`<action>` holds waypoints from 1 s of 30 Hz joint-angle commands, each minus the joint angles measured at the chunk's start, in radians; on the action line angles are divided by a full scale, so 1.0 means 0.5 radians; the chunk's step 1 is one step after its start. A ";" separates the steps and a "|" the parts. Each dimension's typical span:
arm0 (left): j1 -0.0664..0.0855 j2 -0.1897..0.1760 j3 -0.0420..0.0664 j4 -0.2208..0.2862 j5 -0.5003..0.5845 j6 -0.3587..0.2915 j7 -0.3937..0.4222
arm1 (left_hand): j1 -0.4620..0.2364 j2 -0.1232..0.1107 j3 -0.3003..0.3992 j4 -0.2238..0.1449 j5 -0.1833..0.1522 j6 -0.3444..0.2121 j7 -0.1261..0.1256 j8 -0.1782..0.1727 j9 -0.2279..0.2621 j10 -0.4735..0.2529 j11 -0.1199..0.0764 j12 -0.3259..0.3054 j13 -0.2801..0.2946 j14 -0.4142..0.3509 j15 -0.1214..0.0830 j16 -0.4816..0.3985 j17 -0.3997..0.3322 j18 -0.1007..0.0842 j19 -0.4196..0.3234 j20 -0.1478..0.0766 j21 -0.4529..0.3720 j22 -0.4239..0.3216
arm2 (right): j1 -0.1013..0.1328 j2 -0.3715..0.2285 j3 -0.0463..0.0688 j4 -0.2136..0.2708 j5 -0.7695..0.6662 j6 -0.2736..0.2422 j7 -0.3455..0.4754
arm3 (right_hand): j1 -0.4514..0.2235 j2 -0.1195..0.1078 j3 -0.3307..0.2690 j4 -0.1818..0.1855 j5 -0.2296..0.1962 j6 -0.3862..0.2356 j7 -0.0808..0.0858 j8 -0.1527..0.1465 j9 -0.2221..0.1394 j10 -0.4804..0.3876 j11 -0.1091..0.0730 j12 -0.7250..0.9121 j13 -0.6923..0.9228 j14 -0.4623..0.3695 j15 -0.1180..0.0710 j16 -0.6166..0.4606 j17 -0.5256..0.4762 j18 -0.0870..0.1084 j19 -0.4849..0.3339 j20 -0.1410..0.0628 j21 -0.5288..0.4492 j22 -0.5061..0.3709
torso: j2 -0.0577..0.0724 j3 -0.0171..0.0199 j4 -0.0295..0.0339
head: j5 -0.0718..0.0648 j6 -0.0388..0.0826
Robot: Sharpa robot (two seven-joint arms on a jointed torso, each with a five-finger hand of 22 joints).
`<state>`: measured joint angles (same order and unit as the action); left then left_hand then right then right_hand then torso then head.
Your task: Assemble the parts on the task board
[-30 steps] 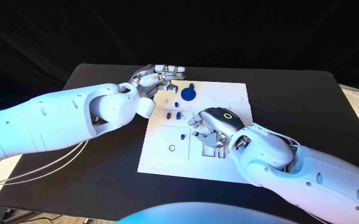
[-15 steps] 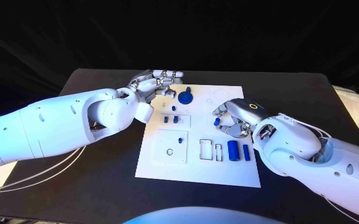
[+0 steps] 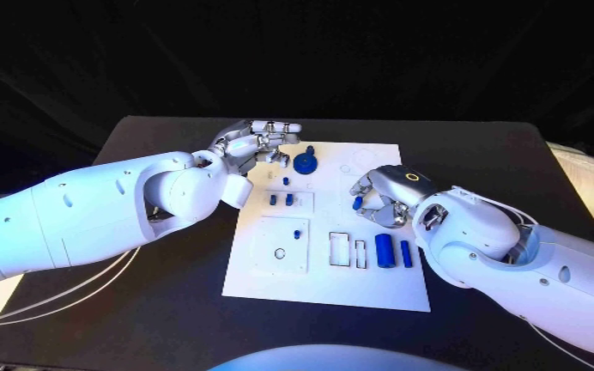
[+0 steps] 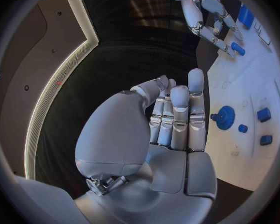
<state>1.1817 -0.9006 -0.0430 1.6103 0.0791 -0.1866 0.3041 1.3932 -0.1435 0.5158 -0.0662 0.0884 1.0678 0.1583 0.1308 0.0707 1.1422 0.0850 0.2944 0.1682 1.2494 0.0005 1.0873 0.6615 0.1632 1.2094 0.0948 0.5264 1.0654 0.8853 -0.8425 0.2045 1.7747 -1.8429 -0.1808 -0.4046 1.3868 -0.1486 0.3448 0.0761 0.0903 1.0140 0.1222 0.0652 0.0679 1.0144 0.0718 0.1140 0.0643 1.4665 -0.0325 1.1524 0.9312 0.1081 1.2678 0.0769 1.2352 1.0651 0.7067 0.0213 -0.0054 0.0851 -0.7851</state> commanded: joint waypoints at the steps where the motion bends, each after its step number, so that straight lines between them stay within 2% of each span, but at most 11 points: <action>1: -0.001 0.005 0.002 0.002 -0.009 0.039 0.007 | -0.005 0.015 -0.012 0.003 0.008 -0.008 0.007 0.013 -0.003 -0.016 -0.003 0.008 -0.002 -0.009 0.000 -0.006 -0.001 0.036 -0.008 0.007 -0.007 -0.002 | 0.001 0.013 -0.001 -0.011 -0.020 0.033 0.014 | 0.018 0.028 0.024 0.008 -0.020 0.038 0.001 0.010 0.004 0.051 0.002 0.027 0.003 0.025 -0.010 -0.001 0.006 0.009 0.012 -0.006 -0.006 0.009 | 0.002 -0.0011 0.002 | -0.001 -0.003; 9: -0.001 0.001 0.002 0.004 -0.009 0.040 0.002 | -0.005 0.015 -0.012 0.003 0.008 -0.008 0.007 0.013 -0.003 -0.016 -0.003 0.008 -0.002 -0.009 0.000 -0.006 -0.001 0.036 -0.008 0.007 -0.007 -0.002 | 0.001 0.026 -0.001 -0.030 -0.017 0.016 -0.011 | 0.060 0.084 0.138 0.008 -0.057 0.189 0.005 0.057 0.024 0.239 -0.004 0.092 0.003 0.037 0.032 0.047 0.061 -0.006 0.054 0.021 0.038 0.072 | 0.002 -0.0016 -0.006 | -0.002 -0.013; 15: -0.001 0.000 0.002 0.005 -0.009 0.043 0.001 | -0.005 0.015 -0.012 0.003 0.008 -0.008 0.007 0.013 -0.003 -0.016 -0.003 0.008 -0.002 -0.009 0.000 -0.006 -0.001 0.036 -0.008 0.007 -0.007 -0.002 | 0.001 0.031 -0.001 -0.039 -0.030 0.020 -0.050 | 0.119 0.115 0.224 -0.042 -0.071 0.272 0.004 0.091 0.045 0.345 -0.019 0.112 0.009 0.041 0.027 0.079 0.096 -0.014 0.084 0.023 0.078 0.126 | 0.002 0.0008 -0.001 | -0.010 -0.019; 18: -0.001 -0.001 0.002 0.005 -0.009 0.044 0.000 | -0.007 0.017 -0.014 0.003 0.008 -0.008 0.008 0.015 -0.003 -0.020 -0.002 0.012 -0.002 -0.012 0.001 -0.007 -0.005 0.036 -0.009 0.009 -0.009 -0.004 | 0.001 0.034 -0.001 -0.049 -0.033 0.018 -0.065 | 0.130 0.119 0.245 -0.060 -0.071 0.283 0.004 0.095 0.050 0.364 -0.022 0.108 0.009 0.040 0.025 0.085 0.102 -0.016 0.090 0.020 0.087 0.138 | 0.000 -0.0043 -0.001 | -0.015 -0.022; 24: -0.001 -0.001 0.002 0.002 -0.009 0.046 -0.001 | -0.007 0.017 -0.014 0.003 0.008 -0.008 0.008 0.015 -0.003 -0.020 -0.002 0.012 -0.002 -0.012 0.001 -0.007 -0.005 0.036 -0.009 0.009 -0.009 -0.004 | 0.001 0.041 -0.002 -0.057 -0.033 0.000 -0.062 | 0.134 0.122 0.259 -0.070 -0.071 0.284 0.007 0.094 0.052 0.370 -0.022 0.102 0.008 0.040 0.025 0.091 0.109 -0.018 0.093 0.019 0.092 0.146 | 0.000 -0.0016 0.002 | -0.017 -0.025; 30: -0.001 0.000 0.002 -0.001 -0.009 0.050 -0.003 | -0.007 0.017 -0.014 0.003 0.008 -0.008 0.008 0.015 -0.003 -0.020 -0.002 0.012 -0.002 -0.012 0.001 -0.007 -0.005 0.036 -0.009 0.009 -0.009 -0.004 | 0.001 0.035 0.000 -0.006 -0.013 -0.119 -0.031 | 0.125 0.119 0.269 -0.080 -0.073 0.299 0.009 0.100 0.060 0.394 -0.023 0.098 0.010 0.041 0.023 0.097 0.114 -0.021 0.101 0.018 0.105 0.162 | -0.001 0.0005 0.000 | -0.011 -0.026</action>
<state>1.1813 -0.9019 -0.0427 1.6091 0.0781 -0.1825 0.2998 1.3932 -0.1436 0.5158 -0.0662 0.0884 1.0677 0.1582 0.1347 0.0707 1.1389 0.0812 0.2944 0.1682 1.2492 0.0007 1.0873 0.6598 0.1632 1.2094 0.0948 0.5265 1.0644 0.8857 -0.8248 0.2036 1.7620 -1.8445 -0.1998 -0.4200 1.4391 -0.0963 0.4749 0.0343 0.0484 1.1596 0.1268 0.1088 0.0961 1.1780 0.0912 0.1671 0.0677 1.4648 -0.0229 1.1988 0.9897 0.1081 1.3110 0.0879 1.2851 1.1457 0.7064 0.0203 -0.0049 0.0778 -0.7985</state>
